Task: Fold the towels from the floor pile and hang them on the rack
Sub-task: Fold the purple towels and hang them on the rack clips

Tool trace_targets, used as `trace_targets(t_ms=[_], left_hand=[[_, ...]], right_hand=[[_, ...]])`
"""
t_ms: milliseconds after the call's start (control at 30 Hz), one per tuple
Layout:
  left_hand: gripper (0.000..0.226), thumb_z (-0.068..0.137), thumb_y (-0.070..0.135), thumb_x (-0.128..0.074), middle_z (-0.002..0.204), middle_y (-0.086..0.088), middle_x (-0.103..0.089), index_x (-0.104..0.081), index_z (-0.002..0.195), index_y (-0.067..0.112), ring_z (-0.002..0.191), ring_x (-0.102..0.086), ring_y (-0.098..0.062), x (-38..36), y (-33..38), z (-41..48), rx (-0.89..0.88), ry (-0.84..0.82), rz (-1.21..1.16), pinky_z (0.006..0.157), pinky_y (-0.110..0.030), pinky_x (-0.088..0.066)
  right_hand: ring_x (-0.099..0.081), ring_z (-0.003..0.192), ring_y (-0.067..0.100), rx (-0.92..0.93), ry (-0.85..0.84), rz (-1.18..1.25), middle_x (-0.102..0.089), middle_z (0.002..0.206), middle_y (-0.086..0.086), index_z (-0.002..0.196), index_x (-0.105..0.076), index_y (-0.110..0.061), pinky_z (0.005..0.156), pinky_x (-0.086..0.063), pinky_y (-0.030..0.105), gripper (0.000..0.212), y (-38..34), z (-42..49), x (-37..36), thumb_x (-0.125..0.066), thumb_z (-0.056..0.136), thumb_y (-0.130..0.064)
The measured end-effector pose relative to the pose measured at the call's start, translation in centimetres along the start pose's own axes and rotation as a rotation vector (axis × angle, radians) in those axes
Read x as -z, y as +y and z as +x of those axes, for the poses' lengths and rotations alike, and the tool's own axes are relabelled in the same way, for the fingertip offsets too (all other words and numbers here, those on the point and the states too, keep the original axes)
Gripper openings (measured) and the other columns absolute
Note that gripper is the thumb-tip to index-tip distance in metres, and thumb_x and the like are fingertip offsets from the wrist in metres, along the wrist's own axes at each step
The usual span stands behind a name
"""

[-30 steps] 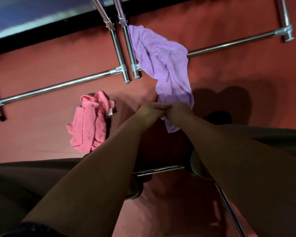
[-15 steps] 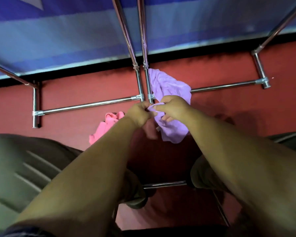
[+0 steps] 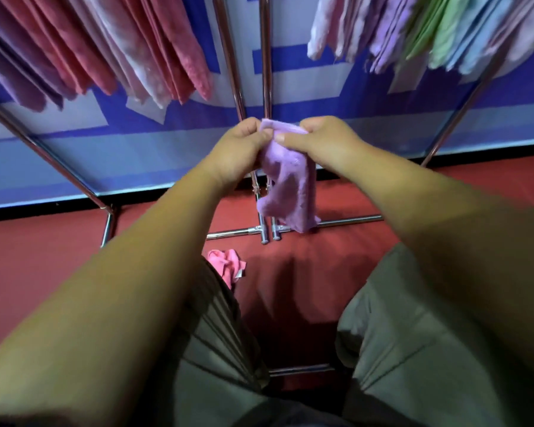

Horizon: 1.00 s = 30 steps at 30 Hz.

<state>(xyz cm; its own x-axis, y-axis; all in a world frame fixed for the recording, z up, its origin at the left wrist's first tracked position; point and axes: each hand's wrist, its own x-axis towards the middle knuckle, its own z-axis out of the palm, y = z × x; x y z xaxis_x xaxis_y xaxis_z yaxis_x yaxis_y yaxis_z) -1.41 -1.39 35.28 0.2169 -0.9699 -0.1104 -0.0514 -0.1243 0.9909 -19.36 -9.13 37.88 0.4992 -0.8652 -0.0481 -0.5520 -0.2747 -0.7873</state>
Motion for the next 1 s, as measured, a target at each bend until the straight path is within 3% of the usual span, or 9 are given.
trace_targets(t_ms=[133,200,300,400,500,667,767,867,1000], left_hand=[[0.029,0.103,0.042,-0.064,0.079,-0.003,-0.057,-0.057,0.086,0.019,0.073,-0.048,-0.016,0.0,1.8,-2.4,-0.115,0.084,0.129,0.068,-0.033,-0.042],[0.025,0.103,0.037,-0.066,0.077,-0.002,-0.06,-0.062,0.089,0.018,0.07,-0.049,-0.015,-0.2,0.7,-3.6,-0.122,0.099,0.124,0.063,-0.031,-0.043],[0.02,0.102,0.029,-0.07,0.079,0.0,-0.067,-0.069,0.093,0.011,0.072,-0.054,-0.014,-0.7,-0.3,-4.5,-0.12,0.1,0.13,0.067,-0.03,-0.047],[0.03,0.102,0.033,-0.072,0.08,0.001,-0.071,-0.071,0.094,0.004,0.074,-0.06,-0.011,-0.8,-0.2,-4.5,-0.095,0.132,0.147,0.073,-0.031,-0.053],[0.045,0.101,0.048,-0.069,0.074,0.005,-0.07,-0.069,0.097,0.003,0.068,-0.058,-0.008,-0.2,-0.5,-4.3,-0.04,0.168,0.261,0.069,-0.032,-0.052],[0.044,0.097,0.051,-0.073,0.066,0.01,-0.054,-0.068,0.089,0.008,0.06,-0.044,-0.007,0.6,-0.8,-3.9,-0.016,0.138,0.435,0.057,-0.025,-0.04],[0.041,0.094,0.052,-0.076,0.069,0.007,-0.057,-0.066,0.084,0.013,0.063,-0.047,-0.008,1.6,-1.2,-3.6,0.012,0.093,0.625,0.061,-0.025,-0.043],[0.039,0.092,0.052,-0.076,0.077,-0.003,-0.063,-0.066,0.085,0.015,0.074,-0.056,-0.022,3.0,-1.7,-3.1,0.135,0.096,0.896,0.065,-0.035,-0.04],[0.035,0.094,0.041,-0.074,0.073,-0.008,-0.055,-0.056,0.077,0.015,0.08,-0.057,-0.037,4.3,-2.4,-2.8,0.166,0.139,1.049,0.064,-0.035,-0.033]], right_hand=[[-0.043,0.054,0.003,0.032,0.019,0.165,-0.052,0.062,-0.009,0.071,-0.057,-0.016,0.054,-0.037,0.022,0.04,0.1,-2.4,-0.5,-0.076,0.091,-0.046],[-0.046,0.058,0.006,-0.012,-0.008,0.216,-0.055,0.064,-0.008,0.074,-0.062,-0.018,0.058,-0.04,0.025,0.035,1.0,-3.2,-1.4,-0.077,0.089,-0.046],[-0.061,0.073,0.011,-0.074,-0.142,0.302,-0.071,0.078,-0.005,0.09,-0.075,-0.016,0.074,-0.052,0.035,0.033,1.0,-3.9,-2.3,-0.078,0.084,-0.049],[-0.065,0.079,0.012,-0.059,-0.201,0.427,-0.075,0.087,0.001,0.105,-0.077,-0.011,0.076,-0.056,0.033,0.02,0.6,-4.2,-2.7,-0.076,0.094,-0.028],[-0.062,0.071,0.006,-0.036,-0.084,0.414,-0.072,0.078,-0.007,0.095,-0.078,-0.018,0.068,-0.051,0.023,0.009,0.6,-3.9,-2.5,-0.075,0.095,-0.027],[-0.057,0.071,0.012,-0.16,0.343,0.417,-0.064,0.074,-0.005,0.087,-0.068,-0.014,0.071,-0.057,0.041,0.021,2.6,-1.0,-1.3,-0.067,0.083,-0.034],[-0.058,0.071,0.016,-0.255,0.506,0.578,-0.062,0.073,-0.003,0.075,-0.068,-0.024,0.079,-0.061,0.051,0.011,5.1,0.7,-0.2,-0.063,0.074,-0.034],[-0.064,0.072,0.02,-0.393,0.617,0.763,-0.068,0.078,-0.003,0.069,-0.066,-0.032,0.08,-0.063,0.059,0.01,6.9,1.6,0.6,-0.058,0.075,-0.028],[-0.077,0.086,0.028,-0.512,0.66,0.745,-0.077,0.09,-0.001,0.078,-0.069,-0.032,0.086,-0.064,0.054,0.018,10.1,3.9,0.8,-0.051,0.077,-0.034]])
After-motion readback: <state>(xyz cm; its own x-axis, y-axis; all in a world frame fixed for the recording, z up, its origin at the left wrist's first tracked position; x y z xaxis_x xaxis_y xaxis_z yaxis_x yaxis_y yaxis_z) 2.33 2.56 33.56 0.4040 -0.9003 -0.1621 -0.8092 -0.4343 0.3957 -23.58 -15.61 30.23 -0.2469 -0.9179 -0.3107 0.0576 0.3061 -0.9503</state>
